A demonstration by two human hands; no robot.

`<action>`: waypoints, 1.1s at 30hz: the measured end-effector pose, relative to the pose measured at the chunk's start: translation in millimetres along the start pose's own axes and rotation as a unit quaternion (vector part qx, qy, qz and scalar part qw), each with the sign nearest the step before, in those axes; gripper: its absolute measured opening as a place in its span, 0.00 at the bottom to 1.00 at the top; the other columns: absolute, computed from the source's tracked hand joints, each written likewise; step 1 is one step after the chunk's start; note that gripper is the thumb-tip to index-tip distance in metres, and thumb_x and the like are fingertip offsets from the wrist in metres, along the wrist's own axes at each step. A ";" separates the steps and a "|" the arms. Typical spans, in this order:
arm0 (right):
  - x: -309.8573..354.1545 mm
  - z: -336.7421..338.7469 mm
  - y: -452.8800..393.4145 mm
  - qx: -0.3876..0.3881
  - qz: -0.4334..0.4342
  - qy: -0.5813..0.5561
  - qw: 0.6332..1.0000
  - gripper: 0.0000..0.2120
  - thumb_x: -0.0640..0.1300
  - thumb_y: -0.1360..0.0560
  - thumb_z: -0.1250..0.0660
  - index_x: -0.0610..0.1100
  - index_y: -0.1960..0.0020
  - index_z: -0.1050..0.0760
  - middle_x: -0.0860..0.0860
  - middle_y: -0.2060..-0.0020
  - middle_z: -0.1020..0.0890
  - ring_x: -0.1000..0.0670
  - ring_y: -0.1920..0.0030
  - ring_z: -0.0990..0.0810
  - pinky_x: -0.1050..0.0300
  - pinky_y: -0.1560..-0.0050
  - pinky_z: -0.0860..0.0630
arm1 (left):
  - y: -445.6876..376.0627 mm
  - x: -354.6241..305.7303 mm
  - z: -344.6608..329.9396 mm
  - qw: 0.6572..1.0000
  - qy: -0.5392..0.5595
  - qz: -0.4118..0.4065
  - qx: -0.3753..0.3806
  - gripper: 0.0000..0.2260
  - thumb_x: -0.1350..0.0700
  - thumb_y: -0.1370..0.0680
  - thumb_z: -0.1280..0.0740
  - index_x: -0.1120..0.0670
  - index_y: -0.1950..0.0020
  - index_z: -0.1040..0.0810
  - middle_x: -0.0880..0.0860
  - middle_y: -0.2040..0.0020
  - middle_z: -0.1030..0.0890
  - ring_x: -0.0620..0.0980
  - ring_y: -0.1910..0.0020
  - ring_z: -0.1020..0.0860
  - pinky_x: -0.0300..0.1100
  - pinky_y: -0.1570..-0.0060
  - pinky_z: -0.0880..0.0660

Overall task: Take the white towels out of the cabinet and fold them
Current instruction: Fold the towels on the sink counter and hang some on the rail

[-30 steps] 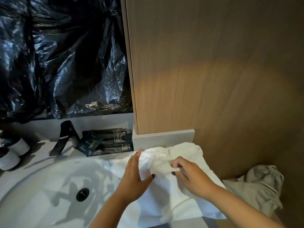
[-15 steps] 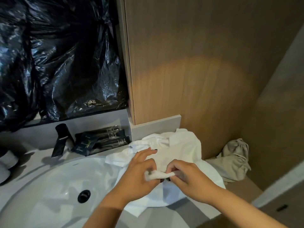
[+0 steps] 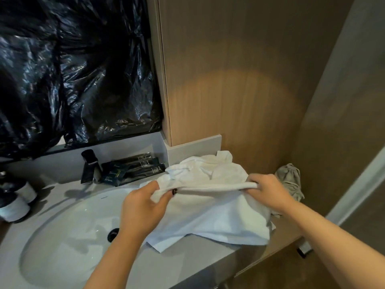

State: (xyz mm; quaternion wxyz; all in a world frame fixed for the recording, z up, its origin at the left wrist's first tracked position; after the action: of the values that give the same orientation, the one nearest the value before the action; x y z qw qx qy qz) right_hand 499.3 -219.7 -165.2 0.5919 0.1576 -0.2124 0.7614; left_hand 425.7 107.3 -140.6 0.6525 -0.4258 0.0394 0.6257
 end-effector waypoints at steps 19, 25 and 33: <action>96.5 204.9 -31.9 -0.220 0.200 -0.010 0.955 0.02 0.44 0.26 0.27 0.47 0.54 0.19 0.54 0.63 0.19 0.55 0.63 0.21 0.63 0.64 0.27 | -51.2 -88.4 3.6 0.888 0.357 0.223 -0.183 0.08 0.48 0.19 0.38 0.49 0.54 0.26 0.42 0.64 0.24 0.41 0.66 0.28 0.38 0.67 0.31; 123.4 169.4 -22.8 -0.108 0.273 0.008 0.956 0.03 0.44 0.26 0.28 0.45 0.55 0.18 0.51 0.66 0.18 0.50 0.67 0.22 0.47 0.68 0.26 | -51.4 -151.3 -22.9 0.964 0.262 0.037 0.004 0.16 0.51 0.20 0.34 0.32 0.38 0.28 0.38 0.48 0.21 0.35 0.53 0.23 0.27 0.56 0.28; 115.4 151.2 -13.7 -0.013 0.312 0.012 0.950 0.04 0.43 0.27 0.28 0.52 0.58 0.21 0.56 0.67 0.19 0.52 0.66 0.23 0.50 0.67 0.28 | -55.0 -164.8 -48.1 0.986 0.131 -0.037 0.097 0.13 0.57 0.20 0.37 0.36 0.52 0.27 0.36 0.61 0.23 0.41 0.65 0.26 0.39 0.66 0.32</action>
State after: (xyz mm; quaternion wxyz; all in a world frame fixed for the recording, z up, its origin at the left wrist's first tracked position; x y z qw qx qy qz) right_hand 482.0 -197.7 23.5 0.3295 0.0665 -0.2534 0.9071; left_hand 460.3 -42.8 -47.0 0.7027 -0.4399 0.1688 0.5331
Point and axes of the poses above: each hand's wrist, its own y-axis away from the middle knuckle, its own z-axis out of the back of the hand, x = y × z, the point moved 7 cm from there along -y, towards the middle knuckle
